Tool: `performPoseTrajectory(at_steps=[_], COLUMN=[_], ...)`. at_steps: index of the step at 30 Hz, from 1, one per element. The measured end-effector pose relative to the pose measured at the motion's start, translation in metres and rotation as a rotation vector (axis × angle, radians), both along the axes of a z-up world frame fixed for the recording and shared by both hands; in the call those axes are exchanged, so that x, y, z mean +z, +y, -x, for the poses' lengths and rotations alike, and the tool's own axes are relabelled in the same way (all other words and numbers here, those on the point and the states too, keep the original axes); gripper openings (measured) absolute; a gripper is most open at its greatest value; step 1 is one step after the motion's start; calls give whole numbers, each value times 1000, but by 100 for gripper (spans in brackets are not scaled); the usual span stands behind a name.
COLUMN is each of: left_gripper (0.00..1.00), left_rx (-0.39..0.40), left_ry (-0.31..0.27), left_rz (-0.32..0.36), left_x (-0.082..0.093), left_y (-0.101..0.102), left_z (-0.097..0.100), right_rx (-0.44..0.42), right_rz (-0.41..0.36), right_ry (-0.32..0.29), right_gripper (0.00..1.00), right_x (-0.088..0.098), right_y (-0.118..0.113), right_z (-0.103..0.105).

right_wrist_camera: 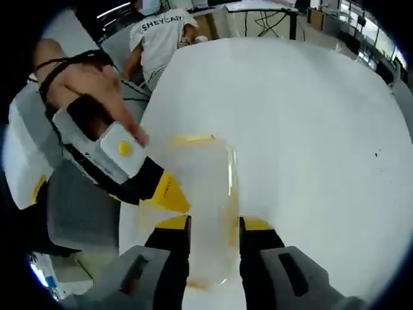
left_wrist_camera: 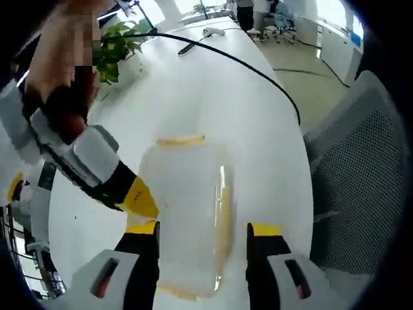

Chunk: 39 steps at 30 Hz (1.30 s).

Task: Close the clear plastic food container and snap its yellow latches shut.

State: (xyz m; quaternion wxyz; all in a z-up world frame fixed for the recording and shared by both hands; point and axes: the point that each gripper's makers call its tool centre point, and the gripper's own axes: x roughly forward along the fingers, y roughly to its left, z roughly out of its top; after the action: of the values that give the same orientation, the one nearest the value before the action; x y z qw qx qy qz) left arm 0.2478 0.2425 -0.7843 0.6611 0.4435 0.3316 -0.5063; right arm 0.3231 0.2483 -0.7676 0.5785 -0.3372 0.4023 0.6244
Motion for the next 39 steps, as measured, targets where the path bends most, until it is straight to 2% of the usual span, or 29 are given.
performPoseTrajectory(at_steps=[1, 2, 3, 5, 7, 8, 9, 10, 11, 15, 17, 22, 25, 34, 35, 36, 39], left_gripper=[75, 78, 77, 81, 90, 92, 94, 95, 97, 99, 99, 99, 99, 97, 94, 89, 86], left_rx=[-11, -21, -35, -7, 7, 6, 2, 2, 11, 25, 31, 16, 16, 3, 6, 9, 2], left_ry=[-9, -13, -4, 2, 43, 43, 55, 67, 75, 85, 93, 73, 77, 128, 131, 162, 140], left_rz=[9, 12, 4, 7, 19, 21, 14, 5, -5, -19, -15, -39, -46, -113, -115, -127, -131], left_x=[1, 2, 3, 3, 2, 2, 1, 0, -3, -3, -2, 0, 0, -21, -22, -25, -26], left_y=[-2, -1, 1, 6, 9, 11, 13, 16, 19, 26, 27, 31, 32, 40, 40, 42, 41], left_z=[0, 3, 7, 7, 11, 11, 12, 13, 12, 8, 7, -4, -14, -31, -32, -28, -32], right_rx=[-27, -78, -103, -81, -94, -92, -95, -98, -97, -75, -65, -25, 49, 30, 29, 32, 33], right_rz=[-26, -42, -55, -64, -49, -51, -76, -90, -82, -55, -32, 1, 69, 113, 117, 117, 113], right_ry=[0, 35, 42, 11, -4, -12, -52, -64, -63, -167, -232, -277, -340, -327, -325, -322, -315], right_gripper=[44, 47, 48, 59, 67, 72, 79, 86, 89, 99, 100, 98, 97, 92, 91, 90, 85], right_x=[3, 5, 5, 0, -8, -10, -10, -11, -12, -14, -12, -11, -15, -27, -27, -29, -31], right_y=[-2, -8, -12, -21, -29, -31, -29, -29, -30, -34, -37, -37, -41, -45, -45, -45, -43], right_z=[1, 8, 11, 20, 31, 35, 35, 42, 46, 51, 49, 57, 55, 48, 47, 46, 44])
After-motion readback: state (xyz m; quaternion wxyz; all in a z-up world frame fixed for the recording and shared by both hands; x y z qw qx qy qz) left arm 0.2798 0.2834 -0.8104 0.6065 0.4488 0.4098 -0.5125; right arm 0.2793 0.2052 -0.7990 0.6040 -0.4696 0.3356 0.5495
